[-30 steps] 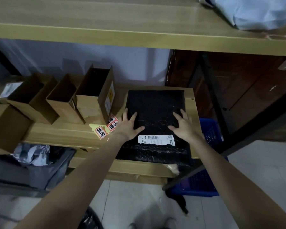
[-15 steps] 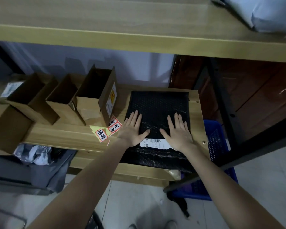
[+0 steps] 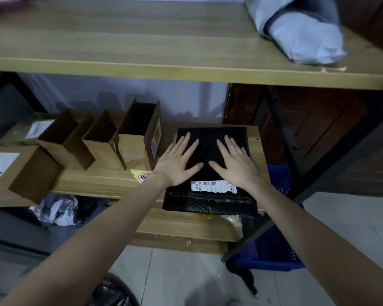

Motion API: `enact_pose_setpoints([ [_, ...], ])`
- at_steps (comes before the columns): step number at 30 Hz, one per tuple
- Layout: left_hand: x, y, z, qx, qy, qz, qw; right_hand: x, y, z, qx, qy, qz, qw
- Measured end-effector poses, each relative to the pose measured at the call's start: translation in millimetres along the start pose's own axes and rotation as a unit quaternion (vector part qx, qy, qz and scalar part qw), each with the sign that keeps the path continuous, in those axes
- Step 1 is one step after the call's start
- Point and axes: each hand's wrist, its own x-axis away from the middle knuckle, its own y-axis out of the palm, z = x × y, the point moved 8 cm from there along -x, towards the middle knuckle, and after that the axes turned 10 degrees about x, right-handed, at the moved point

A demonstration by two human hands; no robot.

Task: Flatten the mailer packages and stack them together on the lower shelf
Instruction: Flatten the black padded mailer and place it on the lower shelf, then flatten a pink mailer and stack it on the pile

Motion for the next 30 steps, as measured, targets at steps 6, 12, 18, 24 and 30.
enact_pose_setpoints([
  [6,43.3,-77.8,26.8,-0.019,0.089,0.039,0.995,34.2,-85.5,-33.8,-0.008,-0.057,0.051,0.997],
  [12,100.2,-160.1,61.8,-0.024,0.172,0.077,0.982,83.3,-167.1,-69.6,0.016,-0.128,0.116,0.985],
  [18,145.1,-227.2,100.5,-0.005,0.216,0.135,0.967,123.6,-235.6,-98.3,0.006,-0.197,0.188,0.962],
  [24,156.9,-290.3,116.0,-0.015,0.204,0.213,0.956,131.0,-292.9,-111.9,-0.070,-0.244,0.246,0.935],
  [30,155.6,-340.2,97.1,-0.048,0.136,0.288,0.947,87.2,-339.5,-122.7,-0.099,-0.255,0.289,0.917],
])
